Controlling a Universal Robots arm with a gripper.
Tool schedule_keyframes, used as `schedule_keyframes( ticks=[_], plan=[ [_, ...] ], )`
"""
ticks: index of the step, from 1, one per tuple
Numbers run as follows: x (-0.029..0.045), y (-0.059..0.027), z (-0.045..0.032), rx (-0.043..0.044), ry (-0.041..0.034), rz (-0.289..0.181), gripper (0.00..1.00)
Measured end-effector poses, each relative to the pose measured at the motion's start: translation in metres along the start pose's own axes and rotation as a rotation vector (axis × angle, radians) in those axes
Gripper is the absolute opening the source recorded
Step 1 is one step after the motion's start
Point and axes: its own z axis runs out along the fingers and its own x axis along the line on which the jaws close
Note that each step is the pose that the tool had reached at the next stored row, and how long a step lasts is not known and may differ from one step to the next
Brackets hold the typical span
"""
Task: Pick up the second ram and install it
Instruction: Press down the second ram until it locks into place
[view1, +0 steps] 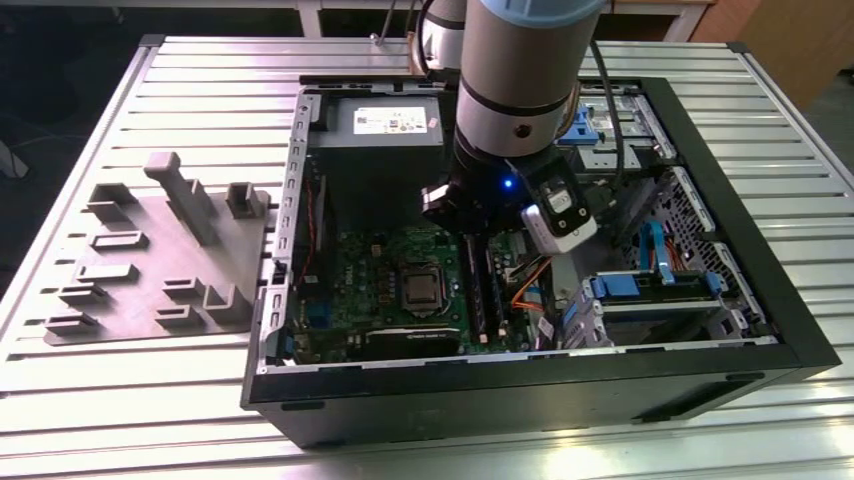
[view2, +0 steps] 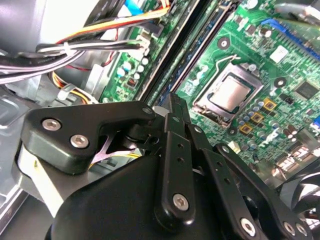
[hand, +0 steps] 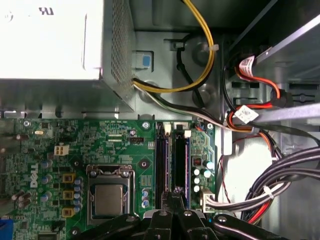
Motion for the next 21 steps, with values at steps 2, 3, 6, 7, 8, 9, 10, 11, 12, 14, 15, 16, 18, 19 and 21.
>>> schedule_keyframes(
  ticks=[2,3,6,7,8,9,10,11,12,14,15,16,18,19,21],
  plan=[
    [0.0000,0.0043,0.0003,0.0002,0.0001,0.000,0.10],
    [0.0000,0.0066,0.0006,0.0000,0.0000,0.000,0.10],
    [0.0001,0.0109,0.0010,0.0000,-0.0001,0.000,0.10],
    [0.0001,0.0118,0.0013,0.0001,0.0000,0.000,0.10],
    [0.0001,0.0124,0.0028,-0.0002,-0.0001,0.000,0.10],
    [0.0002,0.0131,0.0046,-0.0001,-0.0001,0.000,0.10],
    [0.0002,0.0138,0.0056,0.0000,0.0000,0.000,0.10],
    [0.0002,0.0146,0.0061,0.0002,0.0000,0.000,0.10],
    [0.0003,0.0159,0.0067,0.0002,0.0000,0.000,0.10],
    [0.0004,0.0197,0.0079,0.0000,0.0000,0.000,0.10],
    [0.0004,0.0215,0.0087,0.0001,0.0000,0.000,0.10],
    [0.0004,0.0230,0.0100,0.0001,0.0000,0.000,0.10],
    [0.0006,0.0251,0.0138,-0.0002,-0.0001,0.000,0.10],
    [0.0006,0.0259,0.0154,-0.0002,-0.0001,0.000,0.10],
    [0.0006,0.0262,0.0159,0.0001,0.0000,0.000,0.10]
  ],
)
